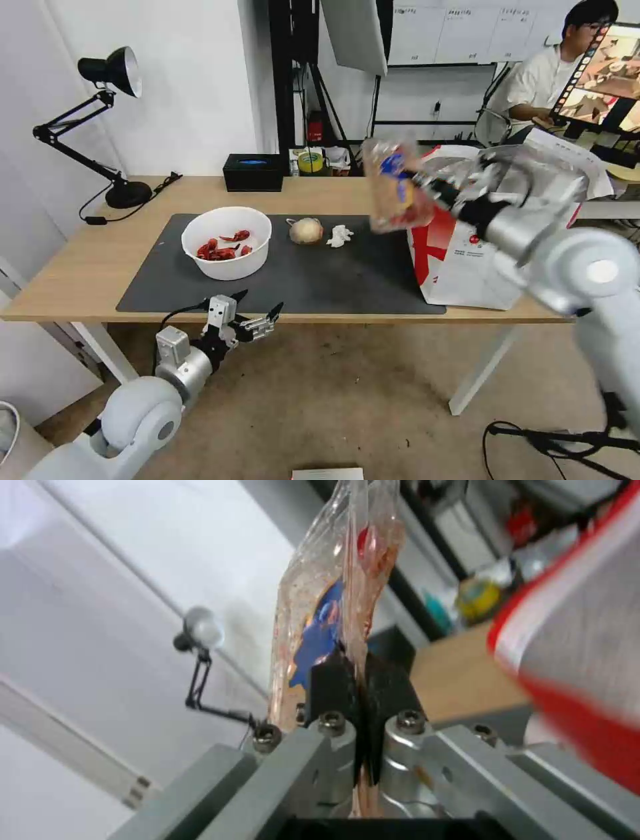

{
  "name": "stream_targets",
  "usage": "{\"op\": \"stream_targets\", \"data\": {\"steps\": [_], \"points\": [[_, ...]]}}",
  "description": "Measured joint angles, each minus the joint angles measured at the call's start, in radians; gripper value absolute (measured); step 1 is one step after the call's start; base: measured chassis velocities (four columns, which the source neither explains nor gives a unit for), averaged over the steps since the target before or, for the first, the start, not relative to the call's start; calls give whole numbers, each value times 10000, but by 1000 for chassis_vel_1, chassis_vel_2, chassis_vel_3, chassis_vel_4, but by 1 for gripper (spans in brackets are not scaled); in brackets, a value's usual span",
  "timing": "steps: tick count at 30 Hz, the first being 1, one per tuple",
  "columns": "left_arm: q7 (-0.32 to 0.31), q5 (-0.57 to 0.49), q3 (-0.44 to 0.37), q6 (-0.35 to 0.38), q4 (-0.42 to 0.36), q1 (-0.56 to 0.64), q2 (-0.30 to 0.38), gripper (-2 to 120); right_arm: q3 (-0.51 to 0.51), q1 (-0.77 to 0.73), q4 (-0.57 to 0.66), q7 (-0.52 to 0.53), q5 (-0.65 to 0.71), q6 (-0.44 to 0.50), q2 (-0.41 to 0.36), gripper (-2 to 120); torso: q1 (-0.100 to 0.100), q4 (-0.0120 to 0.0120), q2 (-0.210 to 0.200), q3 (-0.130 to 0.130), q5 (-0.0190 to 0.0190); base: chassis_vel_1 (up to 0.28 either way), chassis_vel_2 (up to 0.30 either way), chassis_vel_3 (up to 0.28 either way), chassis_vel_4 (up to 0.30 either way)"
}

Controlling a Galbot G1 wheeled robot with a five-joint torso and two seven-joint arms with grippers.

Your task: Pick up the trash from the table and place it into the takeout bag.

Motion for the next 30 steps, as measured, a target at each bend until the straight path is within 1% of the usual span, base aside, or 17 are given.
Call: {"op": "stream_targets", "data": {"steps": [2, 3, 4, 6, 8, 10, 13, 14, 16, 17, 18, 20, 21, 24, 25, 28, 30], "points": [[21, 12, -105, 23, -8, 35, -104, 100, 208, 193, -47, 14, 117, 198, -420, 0, 0, 0, 0, 0, 0, 0, 0, 0, 0], [21, 12, -105, 23, -8, 35, -104, 100, 208, 193, -47, 14, 117, 198, -420, 0, 0, 0, 0, 0, 0, 0, 0, 0, 0], [31, 12, -132, 23, -27, 40, -127, 100, 278, 277, -136, 11, 124, 283, -586, 0, -1, -1, 0, -1, 0, 0, 0, 0, 0], [37, 5, -168, 36, -131, 35, -158, 100, 402, 539, -559, -52, 93, 522, -941, 0, 0, -1, 0, 0, 1, 0, 0, 0, 0], [37, 1, -171, 69, -173, 27, -164, 100, 426, 628, -722, -75, 49, 575, -1003, 0, 1, -1, 0, 1, 1, 0, 0, 0, 0], [37, -2, -183, 114, -260, 12, -184, 100, 431, 863, -1178, -112, -180, 656, -1118, 0, 1, -1, -1, 2, 2, 0, 0, 0, 0], [38, -2, -198, 116, -301, 21, -201, 100, 384, 955, -1381, -128, -389, 672, -1171, 0, 1, -1, 0, 1, 0, 0, 0, 0, 0], [44, 2, -213, 118, -340, 48, -217, 100, 284, 1026, -1601, -179, -717, 675, -1227, 0, 1, -1, 0, 1, 0, 0, 0, 0, 0], [58, 41, -252, 116, -396, 120, -258, 100, 44, 1067, -1957, -432, -1790, 706, -1329, 0, 2, 1, -1, 1, 1, 0, 0, 0, 0], [58, 41, -252, 116, -396, 120, -258, 100, 44, 1067, -1957, -432, -1790, 706, -1329, 0, 2, 1, -1, 1, 1, 0, 0, 0, 0], [64, 59, -265, 110, -405, 145, -279, 100, -73, 1044, -2107, -627, -2486, 750, -1379, 0, 2, 0, -1, 2, 1, 0, 0, 0, 0], [71, 92, -284, 90, -410, 180, -319, 100, -285, 726, -2385, -1264, -4391, 920, -1515, 0, 1, 1, -1, 1, -1, 0, 0, 0, 0], [71, 92, -284, 90, -410, 180, -319, 100, -285, 726, -2385, -1264, -4391, 920, -1515, 0, 1, 1, -1, 1, -1, 0, 0, 0, 0], [74, 114, -276, 71, -439, 186, -339, 100, -325, 129, -2525, -1967, -6596, 1180, -1653, 0, 1, -1, -1, 1, 1, 0, 0, 0, 0], [74, 114, -276, 71, -439, 186, -339, 100, -325, 129, -2525, -1967, -6596, 1180, -1653, 0, 1, -1, -1, 1, 1, 0, 0, 0, 0], [74, 145, -213, 68, -469, 180, -350, 100, -180, -566, -2498, -2380, -7872, 1330, -1715, 0, 1, 0, -1, 1, 0, 0, 0, 0, 0], [74, 160, -192, 67, -496, 180, -354, 100, -99, -802, -2458, -2482, -8092, 1370, -1716, 0, 1, -1, -1, 1, -1, 0, 0, 0, 0]]}}
